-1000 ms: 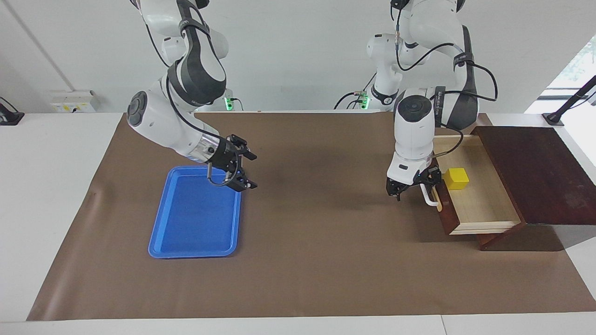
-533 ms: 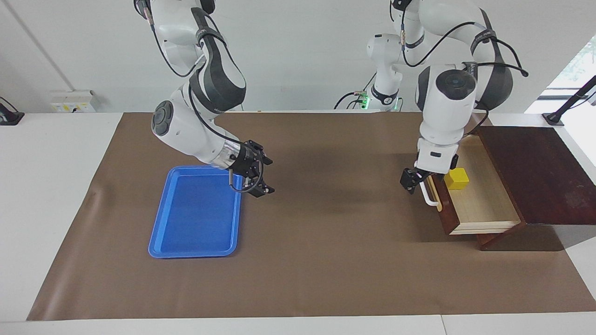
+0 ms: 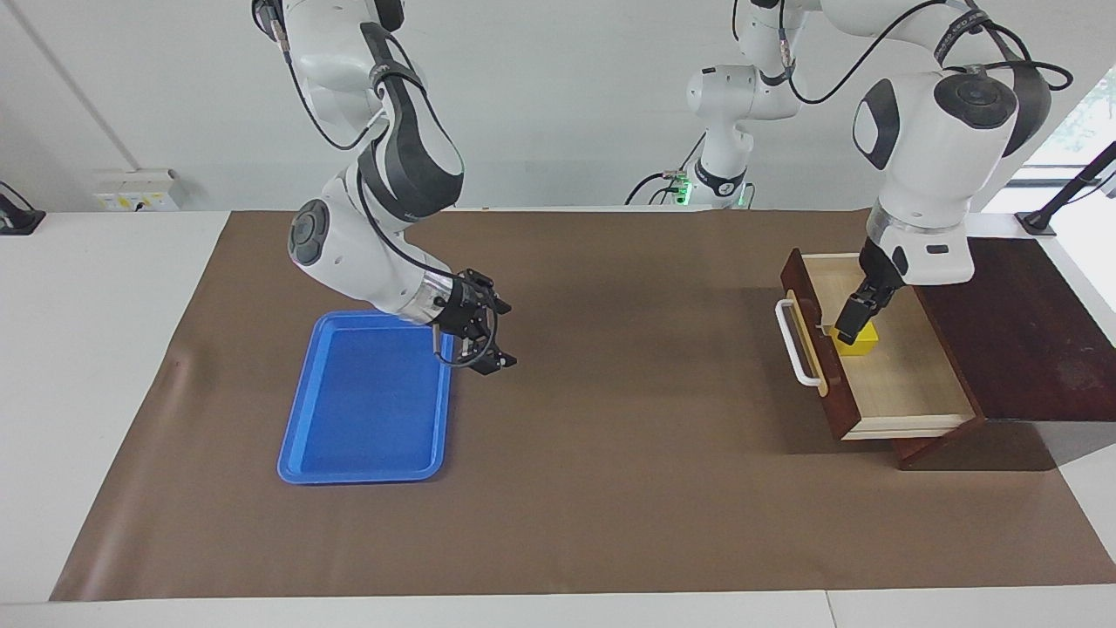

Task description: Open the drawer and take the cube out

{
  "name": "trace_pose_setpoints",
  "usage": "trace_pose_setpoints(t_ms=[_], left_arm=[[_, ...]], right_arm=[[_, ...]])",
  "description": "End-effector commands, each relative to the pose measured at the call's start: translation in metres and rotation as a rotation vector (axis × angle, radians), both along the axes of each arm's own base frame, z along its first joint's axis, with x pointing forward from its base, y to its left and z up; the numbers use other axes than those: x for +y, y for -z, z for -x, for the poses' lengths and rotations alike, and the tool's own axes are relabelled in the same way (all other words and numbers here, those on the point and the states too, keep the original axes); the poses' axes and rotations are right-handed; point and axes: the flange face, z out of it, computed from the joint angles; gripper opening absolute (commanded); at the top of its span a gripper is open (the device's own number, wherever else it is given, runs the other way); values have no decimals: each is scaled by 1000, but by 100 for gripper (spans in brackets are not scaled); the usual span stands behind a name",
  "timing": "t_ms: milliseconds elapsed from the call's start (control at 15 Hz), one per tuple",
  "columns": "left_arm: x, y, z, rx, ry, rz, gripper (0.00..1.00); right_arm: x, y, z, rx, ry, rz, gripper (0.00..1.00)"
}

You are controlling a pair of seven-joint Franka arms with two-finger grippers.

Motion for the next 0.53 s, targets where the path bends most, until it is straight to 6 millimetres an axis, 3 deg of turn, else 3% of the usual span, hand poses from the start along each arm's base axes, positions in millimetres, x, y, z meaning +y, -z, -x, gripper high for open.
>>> trace_pose_setpoints(t_ms=[0,267,467], left_arm=[[31,12,17,-44,-194,45,100],[32,46,20,-69,-413,68,100],[21,70,25,-41,-419,65,100]], right_arm=[[1,-2,-7,-21,-17,-18,98],[6,-4,-11,-30,-24,-23,98],[11,-4,-10,-29,-31,-23,98]])
